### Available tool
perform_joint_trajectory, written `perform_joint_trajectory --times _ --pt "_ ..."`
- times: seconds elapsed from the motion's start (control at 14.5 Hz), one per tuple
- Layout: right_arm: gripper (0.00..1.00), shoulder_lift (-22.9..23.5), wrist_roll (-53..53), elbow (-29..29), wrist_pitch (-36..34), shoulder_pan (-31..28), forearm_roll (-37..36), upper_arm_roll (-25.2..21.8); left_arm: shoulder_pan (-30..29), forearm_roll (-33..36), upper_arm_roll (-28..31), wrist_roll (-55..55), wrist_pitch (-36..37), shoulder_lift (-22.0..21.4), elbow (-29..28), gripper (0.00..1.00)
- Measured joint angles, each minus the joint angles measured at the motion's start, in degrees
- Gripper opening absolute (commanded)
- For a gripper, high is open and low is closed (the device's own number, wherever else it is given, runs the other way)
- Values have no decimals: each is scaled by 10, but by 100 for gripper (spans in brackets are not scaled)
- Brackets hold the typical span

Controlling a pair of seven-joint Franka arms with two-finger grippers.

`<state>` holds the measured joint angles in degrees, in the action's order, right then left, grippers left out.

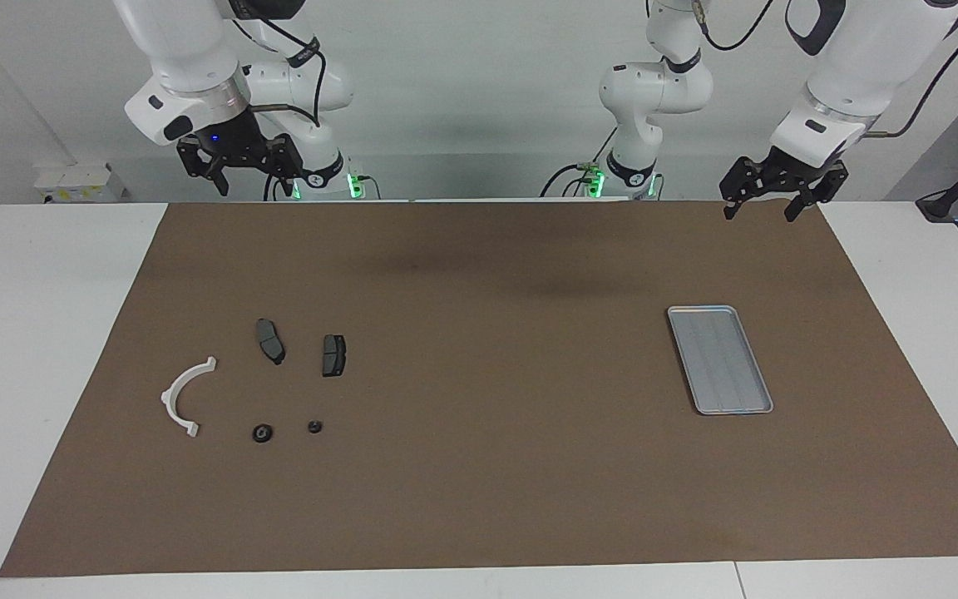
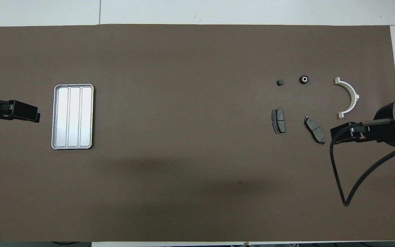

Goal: Place bearing gear from tray to pile

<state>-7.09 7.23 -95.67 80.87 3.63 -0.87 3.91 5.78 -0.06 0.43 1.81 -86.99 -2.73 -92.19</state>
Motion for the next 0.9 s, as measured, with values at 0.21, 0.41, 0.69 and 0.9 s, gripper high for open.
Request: perform_joint_trajectory --times 0.21,0.41,0.69,0.9 --pt "100 1 0 -4 27 0 0 -1 0 0 0 0 0 0 0 100" --pt "100 2 0 -4 38 -1 0 -2 0 0 0 0 0 0 0 100" --pt "100 2 0 -4 39 -3 0 -3 0 0 0 0 0 0 0 100" --pt "100 2 0 -4 39 -3 0 -3 0 0 0 0 0 0 0 100"
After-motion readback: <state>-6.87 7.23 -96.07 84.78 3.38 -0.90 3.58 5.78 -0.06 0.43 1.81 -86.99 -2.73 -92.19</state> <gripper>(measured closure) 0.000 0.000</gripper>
